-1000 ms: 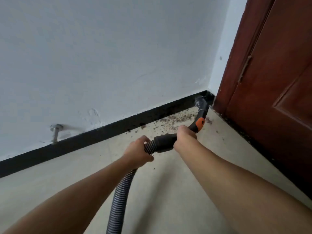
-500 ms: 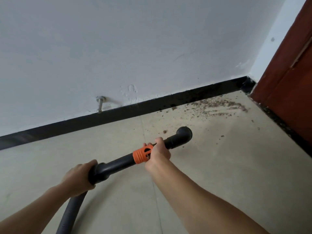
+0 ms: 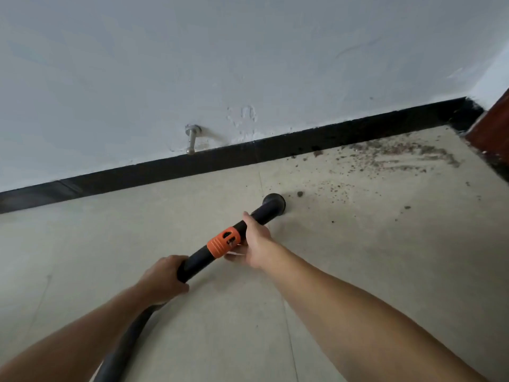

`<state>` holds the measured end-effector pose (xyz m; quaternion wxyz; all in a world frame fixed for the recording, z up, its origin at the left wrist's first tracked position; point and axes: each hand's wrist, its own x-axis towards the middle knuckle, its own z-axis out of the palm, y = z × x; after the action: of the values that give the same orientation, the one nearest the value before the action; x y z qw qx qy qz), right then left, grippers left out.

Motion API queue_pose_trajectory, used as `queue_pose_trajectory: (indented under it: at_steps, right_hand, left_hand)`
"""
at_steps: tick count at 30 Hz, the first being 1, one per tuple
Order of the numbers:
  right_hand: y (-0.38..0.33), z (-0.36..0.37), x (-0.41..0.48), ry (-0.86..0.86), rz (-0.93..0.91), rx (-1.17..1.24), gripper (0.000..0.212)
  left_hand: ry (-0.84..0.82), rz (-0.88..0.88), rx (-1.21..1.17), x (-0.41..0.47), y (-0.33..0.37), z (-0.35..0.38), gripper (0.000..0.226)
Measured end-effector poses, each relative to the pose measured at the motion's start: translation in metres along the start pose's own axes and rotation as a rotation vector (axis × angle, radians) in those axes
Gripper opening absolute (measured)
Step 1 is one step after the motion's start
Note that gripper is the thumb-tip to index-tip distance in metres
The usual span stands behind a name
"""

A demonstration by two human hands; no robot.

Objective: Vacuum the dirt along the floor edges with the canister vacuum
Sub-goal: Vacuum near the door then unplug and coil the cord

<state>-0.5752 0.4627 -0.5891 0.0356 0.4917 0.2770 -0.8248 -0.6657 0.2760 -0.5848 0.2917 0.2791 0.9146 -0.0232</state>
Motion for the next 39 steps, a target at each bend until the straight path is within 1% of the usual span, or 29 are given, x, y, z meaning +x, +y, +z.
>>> queue_pose_trajectory:
  at_steps: [1,3,4,5,6,7,8,10,12,13,15,17,20,23,25,28,31,33,37,39]
  right_hand:
    - [-0.002,-0.004,0.004,0.072,-0.097,-0.224,0.037]
    - [0.0,-0.013,0.014,0.299,-0.411,-0.681,0.041]
    - [0.001,-0.014,0.015,0.371,-0.541,-0.818,0.042]
    - [0.002,-0.011,0.018,0.376,-0.602,-0.862,0.048]
    - [0.001,-0.004,0.019,0.332,-0.594,-0.799,0.056]
    - [-0.004,0.007,0.024,0.279,-0.509,-0.66,0.06]
    - [-0.009,0.018,0.029,0.247,-0.407,-0.504,0.055]
    - [-0.017,0.036,0.04,0.24,-0.252,-0.29,0.035]
    - [-0.009,0.05,0.044,0.254,-0.218,-0.143,0.018]
    - [-0.001,0.055,0.045,0.272,-0.226,-0.112,0.013]
    - [0.016,0.064,0.044,0.305,-0.241,-0.136,0.012]
    - [0.015,0.073,0.046,0.298,-0.247,-0.162,0.012]
    - [-0.018,0.079,0.063,0.279,-0.275,-0.199,0.011]
    - [-0.062,0.07,0.08,0.296,-0.325,-0.261,0.018]
    - [-0.083,0.053,0.087,0.32,-0.333,-0.236,0.022]
    - [-0.095,0.036,0.09,0.317,-0.308,-0.212,0.019]
    - [-0.087,0.049,0.102,0.296,-0.303,-0.251,0.021]
    - [-0.077,0.069,0.107,0.214,-0.265,-0.284,0.022]
    - [-0.044,0.104,0.091,-0.057,-0.079,-0.29,0.013]
    - [-0.025,0.101,0.081,-0.1,-0.002,-0.227,0.019]
  left_hand:
    - [0.021,-0.017,-0.001,0.006,-0.004,-0.004,0.031]
    - [0.079,-0.04,-0.008,0.016,-0.006,-0.012,0.028]
    - [0.11,-0.045,-0.014,0.018,-0.003,-0.013,0.025]
    - [0.134,-0.05,-0.021,0.02,0.001,-0.012,0.022]
    - [0.151,-0.052,-0.031,0.02,0.006,-0.009,0.02]
    - [0.161,-0.047,-0.044,0.019,0.012,-0.003,0.018]
    - [0.162,-0.035,-0.062,0.017,0.017,0.006,0.016]
    - [0.133,-0.008,-0.125,0.008,0.025,0.024,0.015]
    - [0.088,0.006,-0.193,-0.002,0.02,0.036,0.016]
    - [0.06,0.011,-0.214,-0.005,0.013,0.038,0.016]
    - [0.004,0.021,-0.232,-0.009,-0.002,0.038,0.017]
    - [-0.007,0.018,-0.291,-0.004,-0.013,0.034,0.019]
    - [0.027,0.017,-0.38,0.017,-0.007,0.022,0.023]
    - [0.035,0.058,-0.405,0.041,0.014,0.01,0.029]
    - [0.04,0.084,-0.421,0.049,0.031,0.005,0.032]
    - [0.039,0.086,-0.396,0.049,0.05,0.009,0.032]
    - [0.048,0.012,-0.384,0.046,0.041,0.003,0.03]
    - [0.046,-0.063,-0.375,0.04,0.021,-0.005,0.031]
    - [0.001,-0.212,-0.302,0.01,-0.017,0.0,0.034]
    - [-0.025,-0.248,-0.276,-0.003,-0.03,0.009,0.032]
